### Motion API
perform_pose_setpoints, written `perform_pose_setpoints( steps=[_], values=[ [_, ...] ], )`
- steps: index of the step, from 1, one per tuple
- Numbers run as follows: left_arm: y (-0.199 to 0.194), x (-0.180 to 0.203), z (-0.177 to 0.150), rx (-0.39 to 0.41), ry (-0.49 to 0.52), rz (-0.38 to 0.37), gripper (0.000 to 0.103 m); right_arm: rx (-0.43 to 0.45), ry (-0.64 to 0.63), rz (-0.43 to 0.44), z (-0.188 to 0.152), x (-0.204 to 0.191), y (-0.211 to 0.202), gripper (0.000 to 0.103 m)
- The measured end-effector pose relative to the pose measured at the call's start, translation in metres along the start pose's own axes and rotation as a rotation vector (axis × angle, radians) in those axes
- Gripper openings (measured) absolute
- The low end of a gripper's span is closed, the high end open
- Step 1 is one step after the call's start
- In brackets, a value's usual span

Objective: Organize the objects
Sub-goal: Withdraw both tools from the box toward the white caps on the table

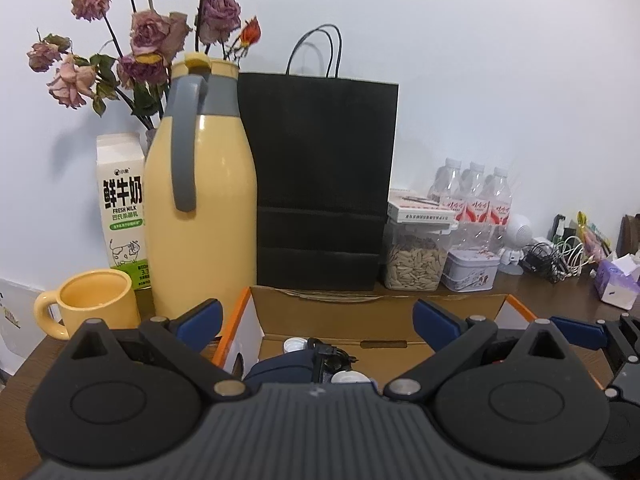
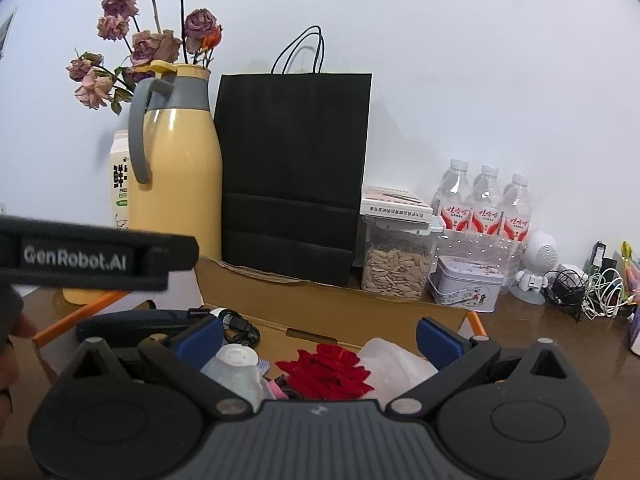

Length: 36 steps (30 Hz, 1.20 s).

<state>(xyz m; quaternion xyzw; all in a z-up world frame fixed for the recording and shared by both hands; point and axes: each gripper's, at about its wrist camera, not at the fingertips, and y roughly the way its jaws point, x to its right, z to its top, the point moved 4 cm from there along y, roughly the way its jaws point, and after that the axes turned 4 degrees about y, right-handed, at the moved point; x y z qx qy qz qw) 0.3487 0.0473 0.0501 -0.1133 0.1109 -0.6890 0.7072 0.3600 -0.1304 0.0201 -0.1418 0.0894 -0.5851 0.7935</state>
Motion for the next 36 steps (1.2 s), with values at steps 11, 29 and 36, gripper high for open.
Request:
perform_pose_setpoints(
  steps=[11,29,36],
  values=[
    [-0.047,-0.011,-0.036,0.007,0.008,-0.014,0.103,0.059,-0.019,-0.020,-0.026,0.005,-0.056,0.103],
    [-0.085,-0.025,-0.100,-0.173,0.003,0.006,0.103,-0.109,-0.063,0.091,-0.084,-0.017,-0.102,0.099],
    [-0.090,-0.029,-0.108,-0.209,-0.010,0.014,0.103,-0.178,-0.044,0.105,-0.093,-0.019,-0.098,0.081]
  ],
)
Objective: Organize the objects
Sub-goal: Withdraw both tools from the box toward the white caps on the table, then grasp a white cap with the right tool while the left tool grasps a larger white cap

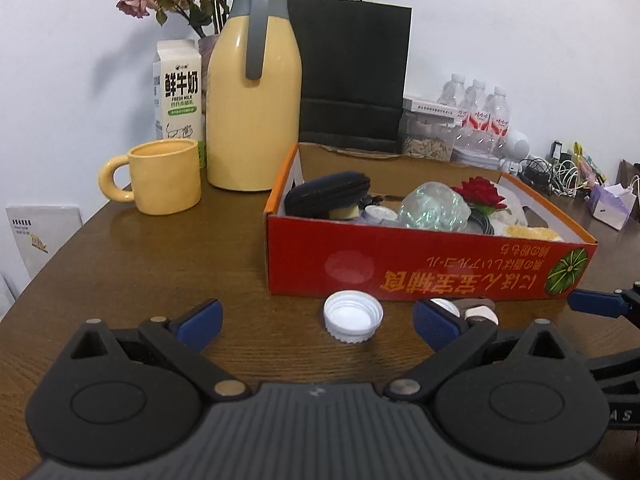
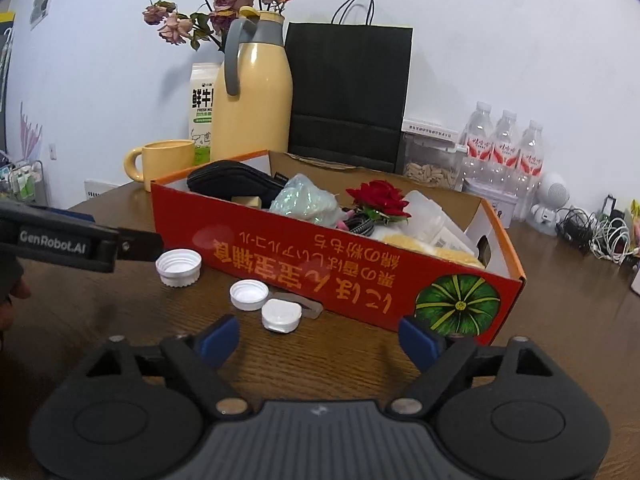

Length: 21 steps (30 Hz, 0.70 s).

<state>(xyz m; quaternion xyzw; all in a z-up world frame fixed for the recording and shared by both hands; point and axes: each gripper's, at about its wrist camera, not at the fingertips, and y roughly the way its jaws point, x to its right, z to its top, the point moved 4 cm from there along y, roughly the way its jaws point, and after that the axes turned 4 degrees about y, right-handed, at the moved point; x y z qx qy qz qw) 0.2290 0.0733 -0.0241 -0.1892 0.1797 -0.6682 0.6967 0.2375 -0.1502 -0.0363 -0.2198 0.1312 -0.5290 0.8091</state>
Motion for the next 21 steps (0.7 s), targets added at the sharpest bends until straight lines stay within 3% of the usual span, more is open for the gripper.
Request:
perform_pose_setpoints(
  steps=[3,8,13,21],
  values=[
    [0.000,0.001,-0.001,-0.005,0.004,-0.005,0.103,-0.035,0.014,0.015,-0.001,0.000,0.005,0.064],
    [0.000,0.000,-0.001,-0.007,-0.003,-0.010,0.103,-0.086,0.056,0.039,0.001,0.001,0.019,0.060],
    [0.000,0.000,-0.001,-0.010,-0.004,-0.011,0.103,-0.110,0.072,0.058,0.005,-0.006,0.032,0.049],
    [0.001,0.000,-0.001,-0.008,-0.003,-0.007,0.103,-0.127,0.085,0.046,0.011,-0.015,0.046,0.043]
  ],
)
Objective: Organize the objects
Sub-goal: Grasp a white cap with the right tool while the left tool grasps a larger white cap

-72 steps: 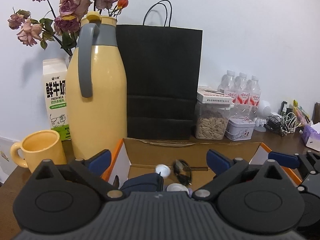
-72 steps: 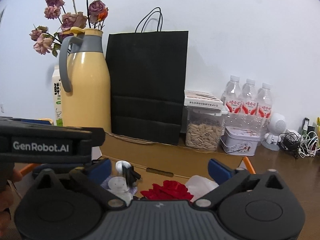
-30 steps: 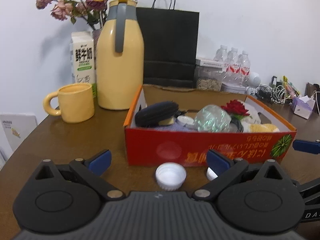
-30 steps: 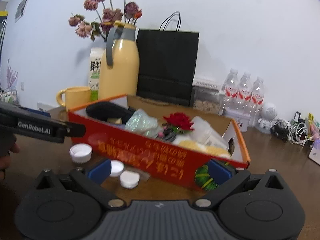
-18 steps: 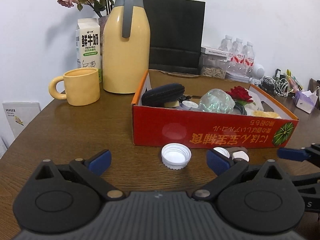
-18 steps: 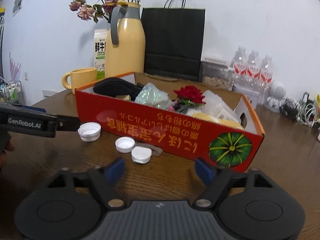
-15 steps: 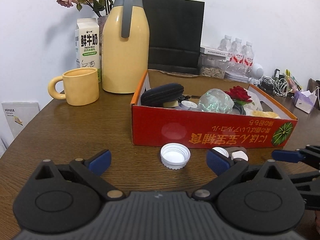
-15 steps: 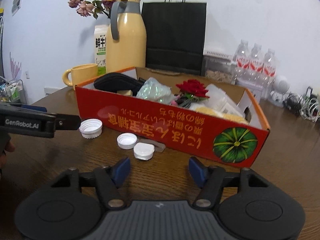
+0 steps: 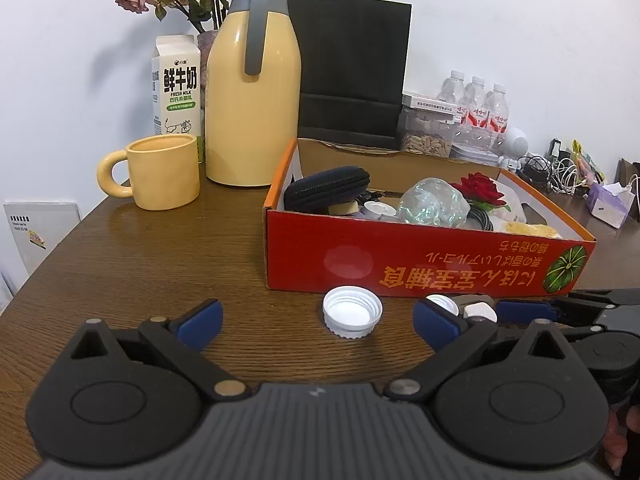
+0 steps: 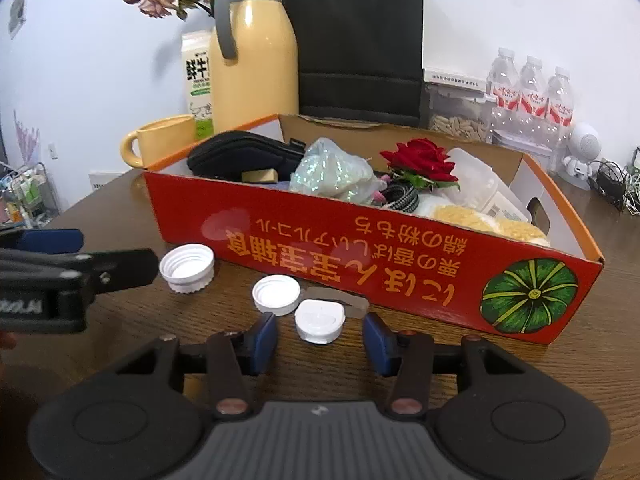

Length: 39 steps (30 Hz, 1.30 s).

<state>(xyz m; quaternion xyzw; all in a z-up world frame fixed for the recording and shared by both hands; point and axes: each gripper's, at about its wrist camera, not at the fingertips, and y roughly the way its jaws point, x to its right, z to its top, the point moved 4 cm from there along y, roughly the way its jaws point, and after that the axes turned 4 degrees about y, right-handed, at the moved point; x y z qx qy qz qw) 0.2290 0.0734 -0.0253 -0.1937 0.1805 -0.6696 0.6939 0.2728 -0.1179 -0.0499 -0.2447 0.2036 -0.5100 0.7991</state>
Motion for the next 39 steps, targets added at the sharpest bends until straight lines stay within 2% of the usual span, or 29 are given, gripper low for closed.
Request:
perform_pose_setpoints(
  steps=[2,3,4,11,16,18,39],
  values=[
    [0.000,0.000,0.000,-0.002,0.001,0.001,0.103,0.001,0.000,0.000,0.001,-0.001,0.001,0.037],
    [0.000,0.000,0.000,-0.003,0.002,0.001,0.103,0.002,-0.002,0.003,0.001,-0.001,0.001,0.028],
    [0.001,0.000,0.000,-0.005,0.002,0.002,0.103,0.005,-0.005,0.009,0.001,-0.002,0.001,0.026],
    [0.002,0.000,0.000,-0.009,0.003,0.004,0.103,0.039,-0.012,0.011,0.002,-0.003,-0.005,0.026],
    [0.002,-0.001,-0.001,-0.005,0.001,0.006,0.103,0.193,-0.061,-0.021,0.002,-0.008,-0.030,0.026],
    [0.003,-0.001,-0.001,-0.007,0.002,0.006,0.103,0.221,-0.071,-0.022,0.002,-0.008,-0.035,0.026],
    [0.023,0.006,-0.003,-0.054,0.036,0.056,0.103,0.279,-0.005,-0.037,0.004,0.019,-0.053,0.026]
  ],
)
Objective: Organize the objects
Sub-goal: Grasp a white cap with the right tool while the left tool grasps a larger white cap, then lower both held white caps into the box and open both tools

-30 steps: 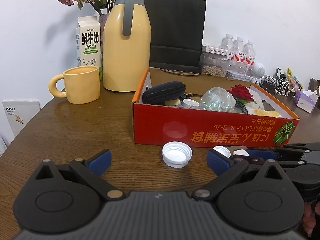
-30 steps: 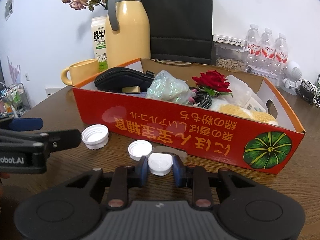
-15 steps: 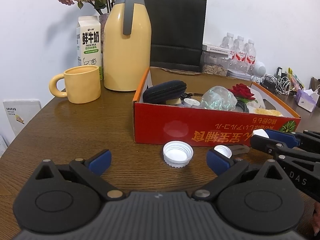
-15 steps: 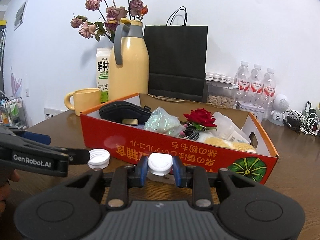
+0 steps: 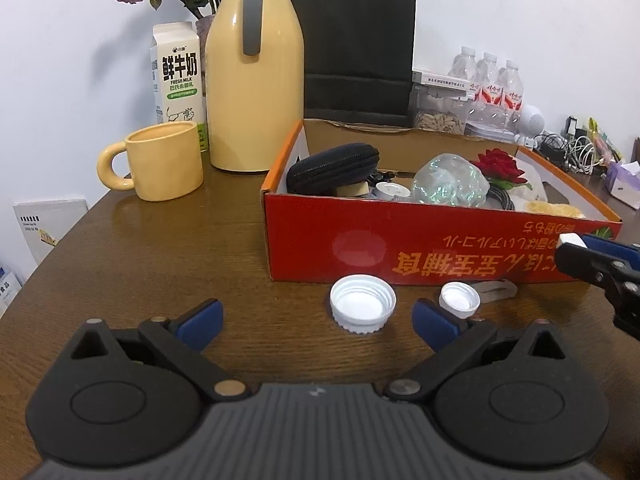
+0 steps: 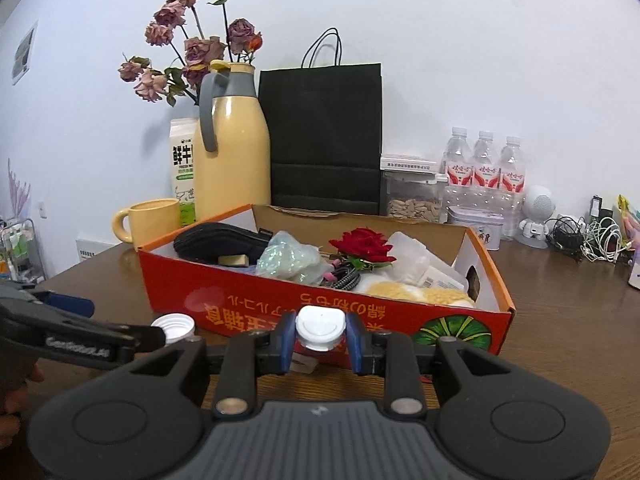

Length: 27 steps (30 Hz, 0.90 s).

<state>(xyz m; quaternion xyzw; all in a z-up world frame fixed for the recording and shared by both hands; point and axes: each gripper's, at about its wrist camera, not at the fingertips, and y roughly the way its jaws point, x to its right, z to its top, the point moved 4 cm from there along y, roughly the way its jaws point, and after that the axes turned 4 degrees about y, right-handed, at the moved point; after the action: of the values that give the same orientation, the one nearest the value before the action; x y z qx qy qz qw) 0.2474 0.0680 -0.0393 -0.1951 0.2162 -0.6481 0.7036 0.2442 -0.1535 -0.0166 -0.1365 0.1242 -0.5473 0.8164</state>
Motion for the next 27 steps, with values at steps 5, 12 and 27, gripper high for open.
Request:
perform_pose_setpoints(
  steps=[5,12,27],
  values=[
    [0.010,0.007,0.002,-0.036,0.006,-0.010,0.082,0.000,-0.015,0.014,-0.001,-0.004,-0.002,0.026],
    [0.027,0.017,0.006,-0.073,0.001,-0.044,0.070,-0.003,-0.028,0.017,-0.003,-0.007,-0.003,0.026],
    [0.010,0.023,0.007,-0.008,0.032,-0.067,0.041,-0.010,-0.043,0.012,-0.005,-0.009,-0.002,0.026]
  ],
)
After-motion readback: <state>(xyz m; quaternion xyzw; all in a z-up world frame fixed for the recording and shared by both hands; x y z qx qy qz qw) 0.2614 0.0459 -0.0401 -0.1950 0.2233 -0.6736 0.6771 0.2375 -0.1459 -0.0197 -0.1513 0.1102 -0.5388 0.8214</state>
